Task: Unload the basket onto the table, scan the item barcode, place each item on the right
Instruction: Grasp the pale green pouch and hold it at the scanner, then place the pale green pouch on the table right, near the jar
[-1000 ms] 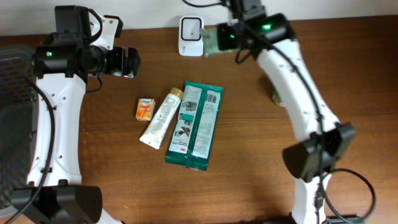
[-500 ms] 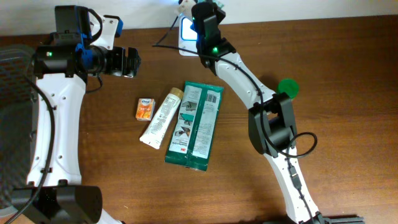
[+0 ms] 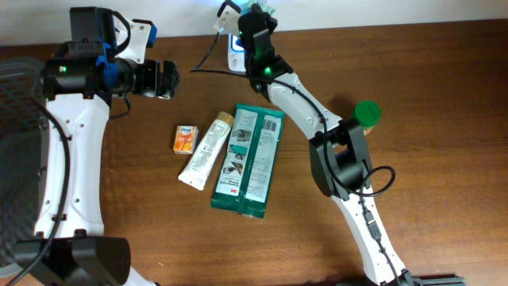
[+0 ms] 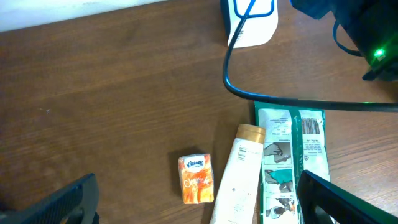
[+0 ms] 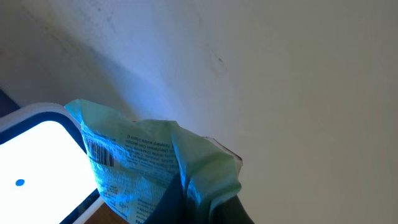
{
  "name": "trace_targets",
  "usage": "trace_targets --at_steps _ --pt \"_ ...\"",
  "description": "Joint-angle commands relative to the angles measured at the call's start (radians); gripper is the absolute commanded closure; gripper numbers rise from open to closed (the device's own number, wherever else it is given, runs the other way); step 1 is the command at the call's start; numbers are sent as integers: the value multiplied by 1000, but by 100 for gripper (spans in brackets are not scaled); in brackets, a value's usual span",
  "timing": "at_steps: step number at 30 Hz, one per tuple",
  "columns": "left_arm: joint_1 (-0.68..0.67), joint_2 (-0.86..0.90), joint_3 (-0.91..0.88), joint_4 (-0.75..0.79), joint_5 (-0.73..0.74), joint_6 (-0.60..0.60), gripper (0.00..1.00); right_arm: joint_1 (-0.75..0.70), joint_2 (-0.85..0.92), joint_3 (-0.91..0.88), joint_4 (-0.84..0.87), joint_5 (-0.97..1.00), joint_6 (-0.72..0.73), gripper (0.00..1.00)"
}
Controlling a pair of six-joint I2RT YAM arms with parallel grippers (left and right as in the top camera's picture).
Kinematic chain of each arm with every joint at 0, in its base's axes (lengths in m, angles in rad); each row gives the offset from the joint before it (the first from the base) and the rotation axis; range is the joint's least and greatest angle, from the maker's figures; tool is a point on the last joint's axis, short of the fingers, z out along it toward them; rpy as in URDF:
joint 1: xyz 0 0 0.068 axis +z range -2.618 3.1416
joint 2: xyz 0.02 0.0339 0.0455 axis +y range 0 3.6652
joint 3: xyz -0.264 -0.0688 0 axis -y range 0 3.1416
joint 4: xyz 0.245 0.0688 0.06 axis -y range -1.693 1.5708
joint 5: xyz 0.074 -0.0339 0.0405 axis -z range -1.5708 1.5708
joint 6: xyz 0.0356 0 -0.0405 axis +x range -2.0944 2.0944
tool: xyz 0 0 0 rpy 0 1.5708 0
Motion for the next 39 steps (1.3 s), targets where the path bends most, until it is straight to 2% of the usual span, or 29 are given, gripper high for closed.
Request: trace_targets --at_steps 1,3,5,7,9,11,12,15,17,19,22,27,33,37,39 --pt "4 -8 9 1 11 16 1 -2 -72 21 -54 37 194 96" --pt "4 -8 9 1 11 16 1 -22 -145 21 -136 28 296 96" --pt "4 -8 9 1 11 16 1 -42 -233 21 -293 -47 429 96" --pt "4 -8 9 1 11 16 1 -68 -333 21 -500 -185 631 96" --pt "4 -8 9 1 11 16 1 -104 -444 21 -766 -318 891 96" --pt "4 -8 9 1 11 16 1 -143 -521 21 -999 -388 1053 96" --pt "4 -8 9 1 11 16 1 -163 -549 21 -1112 -423 1095 96" --pt "4 -8 9 1 11 16 1 -224 -560 15 -1476 -463 1098 96" --pt "4 -8 9 1 11 16 1 -230 -529 -16 -1586 -450 1098 96" --pt "4 -8 9 1 11 16 1 -229 -509 -170 -1588 -302 1152 96" --pt "4 -8 9 1 11 16 1 -230 -509 -388 -1487 -76 1256 96" --pt "4 -8 9 1 11 16 1 -244 -509 -441 -1394 116 1277 96" --pt "4 -8 9 1 11 16 1 -372 -509 -441 -1380 98 1276 96" --pt "4 -8 9 1 11 16 1 -401 -509 -440 -1397 -200 1239 96" --pt "4 -8 9 1 11 16 1 -402 -509 -440 -1450 -209 1239 76"
